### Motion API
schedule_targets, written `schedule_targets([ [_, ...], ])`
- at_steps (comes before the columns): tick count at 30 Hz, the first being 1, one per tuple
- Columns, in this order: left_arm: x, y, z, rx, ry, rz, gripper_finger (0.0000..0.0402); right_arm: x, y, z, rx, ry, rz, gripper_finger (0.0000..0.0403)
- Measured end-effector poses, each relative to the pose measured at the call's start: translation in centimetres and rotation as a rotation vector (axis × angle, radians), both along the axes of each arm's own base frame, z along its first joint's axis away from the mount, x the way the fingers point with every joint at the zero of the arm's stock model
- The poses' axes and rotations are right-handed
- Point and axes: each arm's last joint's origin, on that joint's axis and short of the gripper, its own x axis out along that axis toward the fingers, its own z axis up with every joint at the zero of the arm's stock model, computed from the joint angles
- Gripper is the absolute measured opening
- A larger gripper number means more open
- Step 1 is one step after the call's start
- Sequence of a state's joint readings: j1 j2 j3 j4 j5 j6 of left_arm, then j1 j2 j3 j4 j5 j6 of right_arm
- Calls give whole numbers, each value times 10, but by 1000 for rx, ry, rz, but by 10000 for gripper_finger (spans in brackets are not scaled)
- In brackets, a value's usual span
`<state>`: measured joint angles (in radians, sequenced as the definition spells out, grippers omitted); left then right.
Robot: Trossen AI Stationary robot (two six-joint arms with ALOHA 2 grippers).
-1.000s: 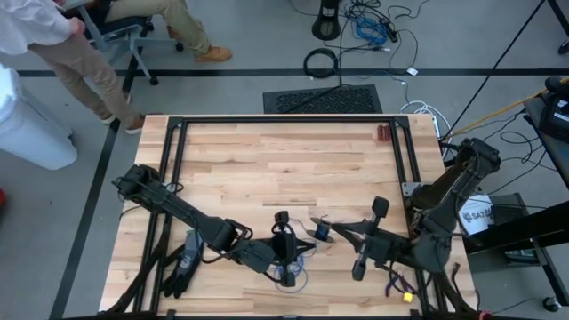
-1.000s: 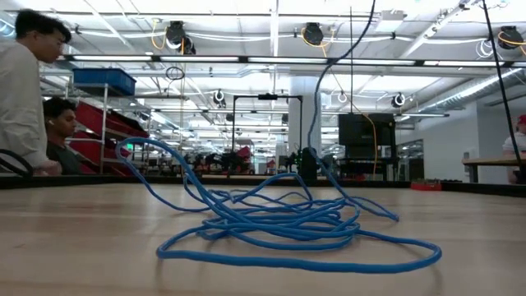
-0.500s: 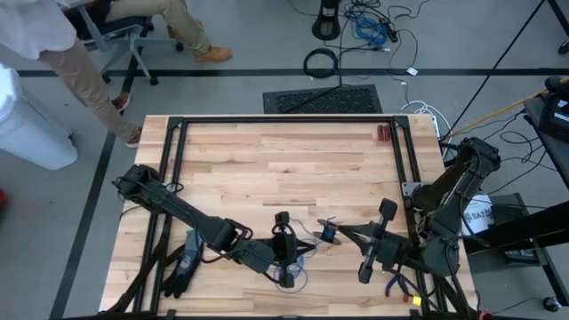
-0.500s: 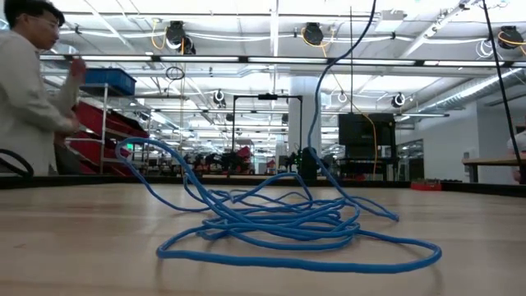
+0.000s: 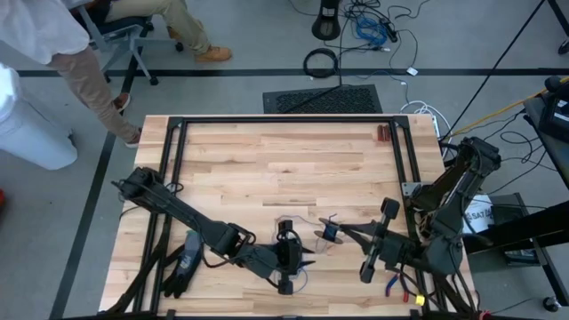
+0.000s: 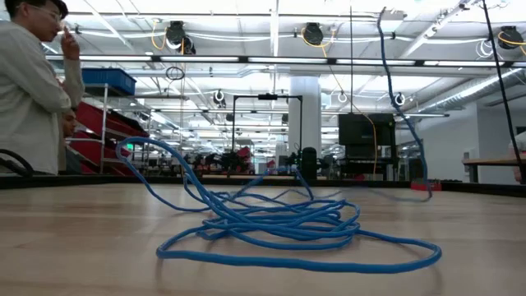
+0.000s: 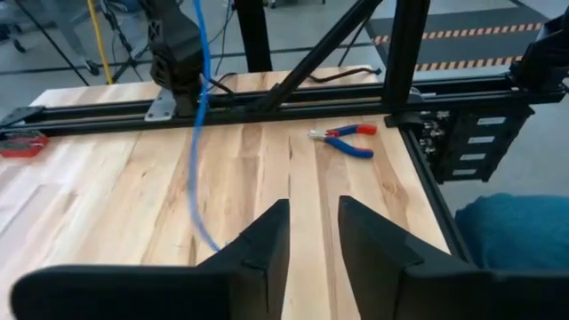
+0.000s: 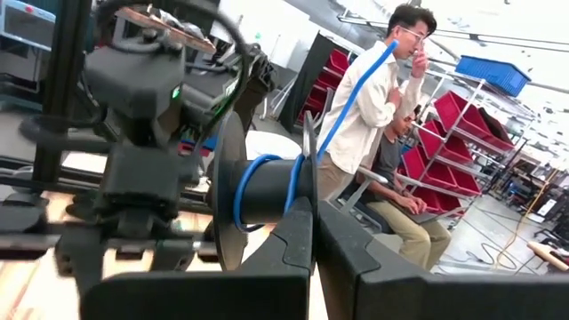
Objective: Coil cords
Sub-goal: Coil the blue wire onto the spool
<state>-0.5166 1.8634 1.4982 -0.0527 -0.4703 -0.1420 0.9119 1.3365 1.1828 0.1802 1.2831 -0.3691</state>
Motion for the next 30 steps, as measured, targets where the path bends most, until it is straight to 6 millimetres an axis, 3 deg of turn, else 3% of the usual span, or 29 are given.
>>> schedule_targets([
  [9, 23, -3, -28, 110, -50, 6, 141, -4, 3, 1, 3, -4, 23, 0],
  [20, 24, 3, -29, 171, -58, 123, 151, -14, 6, 7, 17, -20, 56, 0],
  [30, 35, 13, -46, 176, -30, 181, 151, -14, 6, 7, 20, -22, 57, 0],
])
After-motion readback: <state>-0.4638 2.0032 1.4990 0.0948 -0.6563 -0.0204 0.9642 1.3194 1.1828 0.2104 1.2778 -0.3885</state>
